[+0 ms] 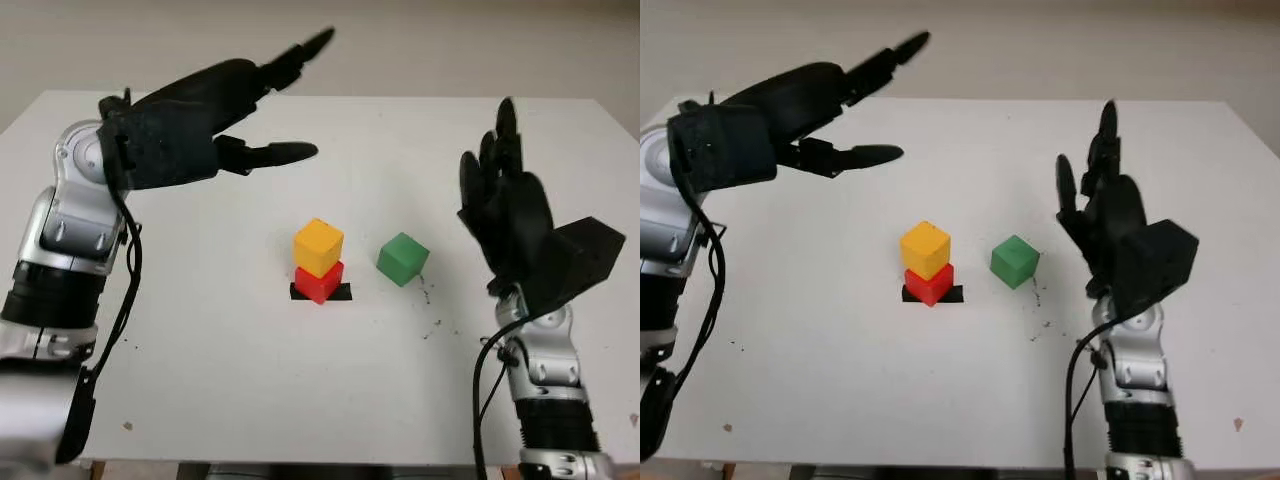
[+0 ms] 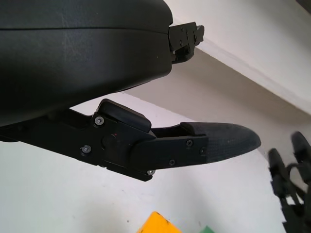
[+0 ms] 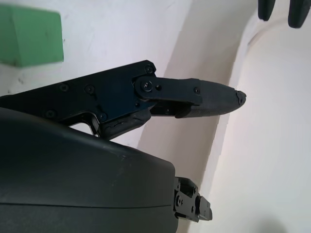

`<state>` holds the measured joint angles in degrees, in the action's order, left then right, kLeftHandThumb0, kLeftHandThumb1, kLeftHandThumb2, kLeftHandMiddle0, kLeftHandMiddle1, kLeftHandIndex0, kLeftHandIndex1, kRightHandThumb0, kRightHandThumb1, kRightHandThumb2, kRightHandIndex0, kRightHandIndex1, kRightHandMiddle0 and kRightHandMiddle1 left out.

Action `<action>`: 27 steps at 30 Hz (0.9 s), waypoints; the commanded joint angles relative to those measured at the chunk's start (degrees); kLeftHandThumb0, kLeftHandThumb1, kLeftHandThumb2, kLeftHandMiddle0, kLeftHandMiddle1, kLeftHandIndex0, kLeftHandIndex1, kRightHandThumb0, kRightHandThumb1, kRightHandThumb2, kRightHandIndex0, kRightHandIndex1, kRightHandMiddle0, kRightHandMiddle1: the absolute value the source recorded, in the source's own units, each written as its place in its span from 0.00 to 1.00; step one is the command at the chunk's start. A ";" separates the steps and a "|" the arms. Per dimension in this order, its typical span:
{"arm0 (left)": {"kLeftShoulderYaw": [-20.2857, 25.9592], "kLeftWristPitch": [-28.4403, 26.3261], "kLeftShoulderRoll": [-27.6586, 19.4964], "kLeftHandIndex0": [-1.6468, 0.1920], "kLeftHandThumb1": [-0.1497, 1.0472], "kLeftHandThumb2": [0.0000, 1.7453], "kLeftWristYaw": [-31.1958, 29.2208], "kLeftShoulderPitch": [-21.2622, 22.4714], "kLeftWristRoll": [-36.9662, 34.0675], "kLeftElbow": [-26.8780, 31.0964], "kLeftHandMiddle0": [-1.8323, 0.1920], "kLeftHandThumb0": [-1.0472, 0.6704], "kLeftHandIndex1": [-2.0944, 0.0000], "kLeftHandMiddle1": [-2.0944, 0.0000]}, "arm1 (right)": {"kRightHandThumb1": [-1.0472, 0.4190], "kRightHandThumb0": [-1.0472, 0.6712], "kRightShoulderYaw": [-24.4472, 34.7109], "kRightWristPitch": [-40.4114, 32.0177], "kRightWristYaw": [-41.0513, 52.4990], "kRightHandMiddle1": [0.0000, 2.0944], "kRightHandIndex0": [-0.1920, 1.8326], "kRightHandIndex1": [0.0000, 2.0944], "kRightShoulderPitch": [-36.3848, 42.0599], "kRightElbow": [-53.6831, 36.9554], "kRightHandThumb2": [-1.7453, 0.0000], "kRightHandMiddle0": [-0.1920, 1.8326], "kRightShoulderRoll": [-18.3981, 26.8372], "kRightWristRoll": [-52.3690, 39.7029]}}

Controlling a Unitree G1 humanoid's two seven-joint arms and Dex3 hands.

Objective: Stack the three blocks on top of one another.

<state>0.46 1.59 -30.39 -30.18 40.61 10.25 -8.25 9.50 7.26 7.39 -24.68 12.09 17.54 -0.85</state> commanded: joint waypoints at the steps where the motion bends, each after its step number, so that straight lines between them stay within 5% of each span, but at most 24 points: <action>1: 2.39 0.47 0.98 1.00 1.00 0.37 4.15 -3.46 -0.58 0.64 1.00 0.12 1.00 1.00 | 0.00 0.15 0.32 0.11 1.60 0.03 0.01 0.01 -3.45 1.74 0.85 0.02 3.74 0.71; 6: 6.10 2.81 3.18 1.00 1.00 0.40 11.07 -9.80 -4.07 0.12 1.00 0.13 1.00 1.00 | 0.06 0.16 -0.45 -2.66 10.71 0.03 0.00 0.00 -9.66 6.33 0.95 0.05 11.29 -0.08; 14: 9.53 2.94 6.69 1.00 1.00 0.39 15.98 -18.35 -9.66 0.36 1.00 0.10 1.00 1.00 | 0.14 0.17 -8.06 8.56 19.99 0.08 0.08 0.04 -18.03 15.36 0.98 0.17 22.14 10.60; 27: 11.24 5.57 10.10 1.00 1.00 0.39 19.94 -25.32 -13.07 1.34 1.00 0.14 1.00 1.00 | 0.15 0.16 -22.47 20.95 24.77 0.06 0.09 0.03 -25.77 15.21 0.97 0.22 30.21 30.98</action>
<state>11.65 6.90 -20.29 -10.29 15.45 -2.71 -8.01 -12.21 27.09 32.57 -50.16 28.28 46.28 29.18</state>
